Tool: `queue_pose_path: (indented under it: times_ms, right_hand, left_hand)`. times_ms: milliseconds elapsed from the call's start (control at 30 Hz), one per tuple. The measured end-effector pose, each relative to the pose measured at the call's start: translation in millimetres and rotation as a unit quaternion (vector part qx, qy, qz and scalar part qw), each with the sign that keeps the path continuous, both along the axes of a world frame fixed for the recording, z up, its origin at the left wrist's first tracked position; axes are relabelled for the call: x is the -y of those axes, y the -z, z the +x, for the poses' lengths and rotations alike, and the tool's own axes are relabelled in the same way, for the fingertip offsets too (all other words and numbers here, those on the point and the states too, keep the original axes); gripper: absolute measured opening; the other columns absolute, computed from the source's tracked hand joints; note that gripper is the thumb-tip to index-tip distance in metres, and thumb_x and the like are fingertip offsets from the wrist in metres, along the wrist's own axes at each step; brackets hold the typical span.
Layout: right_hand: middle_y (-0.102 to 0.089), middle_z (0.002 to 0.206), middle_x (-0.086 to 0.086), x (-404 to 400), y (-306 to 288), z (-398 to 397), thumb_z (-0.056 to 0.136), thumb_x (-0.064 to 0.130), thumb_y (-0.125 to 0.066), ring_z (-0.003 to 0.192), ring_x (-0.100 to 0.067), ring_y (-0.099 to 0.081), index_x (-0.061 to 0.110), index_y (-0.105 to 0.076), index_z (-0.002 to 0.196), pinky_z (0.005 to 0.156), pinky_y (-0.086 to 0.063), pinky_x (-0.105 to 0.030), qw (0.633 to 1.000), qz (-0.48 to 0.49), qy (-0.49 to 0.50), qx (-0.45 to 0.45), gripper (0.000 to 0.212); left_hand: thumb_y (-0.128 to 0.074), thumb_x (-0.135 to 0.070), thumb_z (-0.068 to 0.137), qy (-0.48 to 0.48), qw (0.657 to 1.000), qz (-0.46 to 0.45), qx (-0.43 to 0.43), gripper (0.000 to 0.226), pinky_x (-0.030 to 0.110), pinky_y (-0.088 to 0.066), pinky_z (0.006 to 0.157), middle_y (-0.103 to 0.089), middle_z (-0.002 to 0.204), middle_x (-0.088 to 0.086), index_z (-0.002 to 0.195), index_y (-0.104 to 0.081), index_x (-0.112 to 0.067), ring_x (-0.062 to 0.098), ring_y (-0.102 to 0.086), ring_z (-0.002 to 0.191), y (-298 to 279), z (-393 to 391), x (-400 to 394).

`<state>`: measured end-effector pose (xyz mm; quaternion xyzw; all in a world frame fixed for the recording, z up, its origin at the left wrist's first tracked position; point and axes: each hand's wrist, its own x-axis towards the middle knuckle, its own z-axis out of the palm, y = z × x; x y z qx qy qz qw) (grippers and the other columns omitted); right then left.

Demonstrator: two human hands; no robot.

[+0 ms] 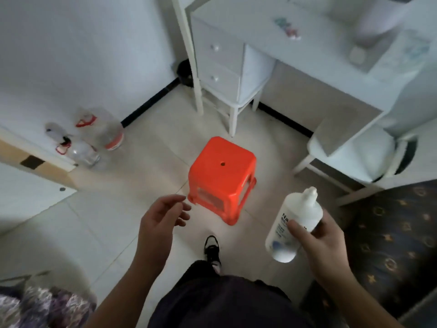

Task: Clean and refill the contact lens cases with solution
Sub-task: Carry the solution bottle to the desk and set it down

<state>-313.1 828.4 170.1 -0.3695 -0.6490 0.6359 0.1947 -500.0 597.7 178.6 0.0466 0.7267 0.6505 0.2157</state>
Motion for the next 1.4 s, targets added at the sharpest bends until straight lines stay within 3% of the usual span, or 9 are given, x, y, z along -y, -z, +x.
queue_pose_path:
  times_ms: [133, 233, 500, 833, 1033, 1167, 1300, 1400]
  right_hand:
    - [-0.073, 0.094, 0.006, -12.9, -4.0, -10.2, 0.063, 0.052, -0.078, 0.085, -0.004, -0.07, 0.035, -0.07, 0.102, 0.065, -0.056, -0.02, 0.997, 0.027, 0.079, 0.006, 0.043]
    - [-0.071, 0.088, 0.004, -25.0, -7.6, -17.4, 0.063, 0.053, -0.079, 0.079, -0.003, -0.068, 0.031, -0.07, 0.098, 0.064, -0.056, -0.022, 0.99, 0.033, 0.135, -0.001, 0.042]
    - [-0.073, 0.093, 0.004, -73.0, -7.9, -22.1, 0.067, 0.056, -0.078, 0.083, -0.006, -0.069, 0.032, -0.07, 0.101, 0.066, -0.057, -0.024, 0.97, 0.057, 0.237, -0.016, 0.042]
    - [-0.072, 0.096, 0.002, -232.9, 5.1, -42.6, 0.064, 0.072, -0.078, 0.087, -0.012, -0.069, 0.031, -0.07, 0.103, 0.071, -0.057, -0.03, 0.971, 0.048, 0.233, -0.024, 0.057]
    - [-0.076, 0.098, 0.001, -350.9, -11.9, -58.2, 0.06, 0.067, -0.083, 0.088, -0.012, -0.073, 0.031, -0.071, 0.103, 0.069, -0.057, -0.019, 0.983, 0.02, 0.175, -0.043, 0.057]
    - [-0.075, 0.1, 0.0, -410.8, -17.2, -65.3, 0.063, 0.053, -0.082, 0.091, -0.015, -0.073, 0.032, -0.07, 0.105, 0.07, -0.058, -0.028, 0.989, 0.013, 0.142, -0.031, 0.048]
    - [-0.075, 0.099, 0.0, -451.4, -16.6, -80.4, 0.062, 0.05, -0.08, 0.091, -0.019, -0.073, 0.036, -0.07, 0.104, 0.072, -0.059, -0.043, 0.991, 0.011, 0.127, -0.041, 0.045]
    - [-0.075, 0.098, 0.003, -475.6, -18.0, -95.2, 0.062, 0.05, -0.079, 0.089, -0.014, -0.073, 0.038, -0.069, 0.103, 0.07, -0.058, -0.036, 0.992, 0.02, 0.115, -0.044, 0.044]
  left_hand:
    - [-0.057, -0.008, 0.094, 0.078, 0.997, 0.023, 0.005, 0.016, 0.038, -0.054, 0.069, -0.071, 0.086, 0.016, 0.098, -0.072, -0.012, 0.027, -0.065, 0.075, 5.6, -44.3, -44.2]
    - [-0.054, 0.005, 0.097, 0.146, 0.989, 0.022, -0.004, 0.02, 0.032, -0.055, 0.066, -0.071, 0.084, 0.015, 0.097, -0.07, -0.007, 0.027, -0.065, 0.073, 6.2, -70.6, -78.3]
    - [-0.056, 0.004, 0.097, 0.245, 0.969, 0.024, -0.013, 0.02, 0.028, -0.057, 0.067, -0.073, 0.086, 0.014, 0.097, -0.072, -0.008, 0.026, -0.068, 0.076, 4.0, -108.2, -173.5]
    - [-0.056, 0.0, 0.098, 0.232, 0.972, 0.0, -0.034, 0.027, 0.028, -0.057, 0.069, -0.073, 0.087, 0.012, 0.093, -0.072, -0.02, 0.023, -0.068, 0.076, 16.0, -132.0, -322.2]
    - [-0.054, 0.003, 0.098, 0.185, 0.982, 0.0, -0.031, 0.022, 0.024, -0.056, 0.067, -0.072, 0.087, 0.011, 0.097, -0.071, -0.011, 0.024, -0.067, 0.074, 10.9, -130.1, -422.8]
    - [-0.053, 0.007, 0.097, 0.15, 0.988, 0.015, -0.024, 0.024, 0.025, -0.054, 0.064, -0.072, 0.085, 0.011, 0.097, -0.07, -0.009, 0.021, -0.065, 0.071, 6.0, -135.0, -469.6]
    - [-0.051, 0.009, 0.096, 0.137, 0.989, 0.022, -0.047, 0.022, 0.025, -0.054, 0.064, -0.072, 0.084, 0.011, 0.099, -0.069, -0.004, 0.021, -0.064, 0.071, -2.0, -150.0, -501.2]
    - [-0.052, 0.008, 0.096, 0.12, 0.991, 0.02, -0.059, 0.021, 0.025, -0.055, 0.065, -0.072, 0.084, 0.011, 0.099, -0.069, -0.003, 0.02, -0.064, 0.07, -8.2, -167.2, -523.8]
